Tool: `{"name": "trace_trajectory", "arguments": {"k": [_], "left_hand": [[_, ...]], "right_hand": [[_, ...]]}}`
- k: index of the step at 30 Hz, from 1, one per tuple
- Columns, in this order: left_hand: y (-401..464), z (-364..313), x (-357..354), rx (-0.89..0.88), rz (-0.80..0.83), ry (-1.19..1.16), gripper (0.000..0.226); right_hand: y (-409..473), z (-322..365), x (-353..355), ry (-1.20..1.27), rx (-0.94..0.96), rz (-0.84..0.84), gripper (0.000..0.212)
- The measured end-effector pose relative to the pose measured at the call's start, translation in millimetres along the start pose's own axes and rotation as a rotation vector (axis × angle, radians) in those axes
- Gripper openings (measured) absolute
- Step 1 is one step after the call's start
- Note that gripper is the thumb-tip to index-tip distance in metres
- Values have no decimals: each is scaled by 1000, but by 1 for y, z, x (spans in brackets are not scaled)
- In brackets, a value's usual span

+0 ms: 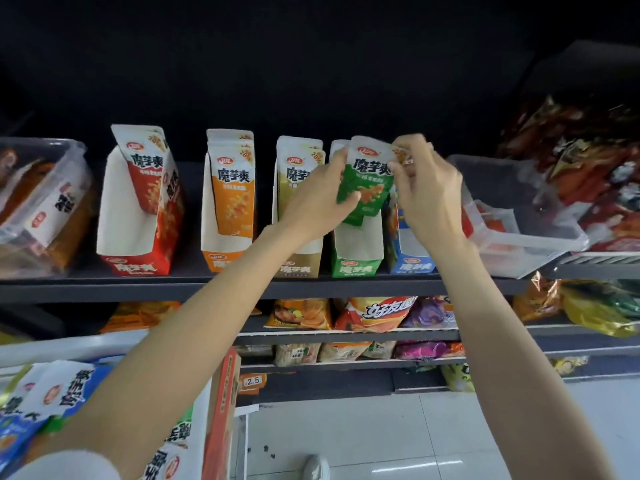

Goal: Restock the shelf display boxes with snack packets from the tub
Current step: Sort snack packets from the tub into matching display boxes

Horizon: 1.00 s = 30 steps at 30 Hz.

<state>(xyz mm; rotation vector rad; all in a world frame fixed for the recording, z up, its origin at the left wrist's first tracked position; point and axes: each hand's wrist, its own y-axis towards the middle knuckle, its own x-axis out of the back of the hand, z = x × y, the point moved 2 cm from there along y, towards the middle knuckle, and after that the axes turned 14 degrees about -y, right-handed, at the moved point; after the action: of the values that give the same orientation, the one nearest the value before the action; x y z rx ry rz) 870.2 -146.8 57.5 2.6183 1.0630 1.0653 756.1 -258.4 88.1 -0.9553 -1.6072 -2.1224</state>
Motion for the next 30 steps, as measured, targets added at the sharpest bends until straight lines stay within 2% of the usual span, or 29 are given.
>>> {"name": "trace_trajectory", "arguments": {"k": [5,10,12,15,17,19,22,25,27,30], "left_hand": [[4,16,2,17,-124,-30,63],[4,14,0,67,-86,21,73],[3,10,0,80,-76,7,71],[-8,4,5,65,-103,-29,60],[-27,1,13,-7,-175,-35,48],[-58,-1,25,-124,-258,-41,32],[-121,8,52,-264,-388,-8,20],[-195,33,86,-194,-459,68,25],[-244,56,109,-75,-400,116,25],[-308,94,136,172,-203,261,28]], "right_hand": [[8,-4,-40,-108,14,167,24],[19,-9,-60,-223,-14,206,25],[19,-11,-60,-187,-53,155,23],[4,-8,-47,-98,-122,-14,20],[-19,6,-32,7,-134,-59,20],[-51,31,-15,141,-141,-27,19],[-102,83,2,342,-128,128,16],[-147,137,-5,481,-42,394,15],[-170,173,-18,500,57,554,18],[-195,220,-38,461,225,767,21]]}}
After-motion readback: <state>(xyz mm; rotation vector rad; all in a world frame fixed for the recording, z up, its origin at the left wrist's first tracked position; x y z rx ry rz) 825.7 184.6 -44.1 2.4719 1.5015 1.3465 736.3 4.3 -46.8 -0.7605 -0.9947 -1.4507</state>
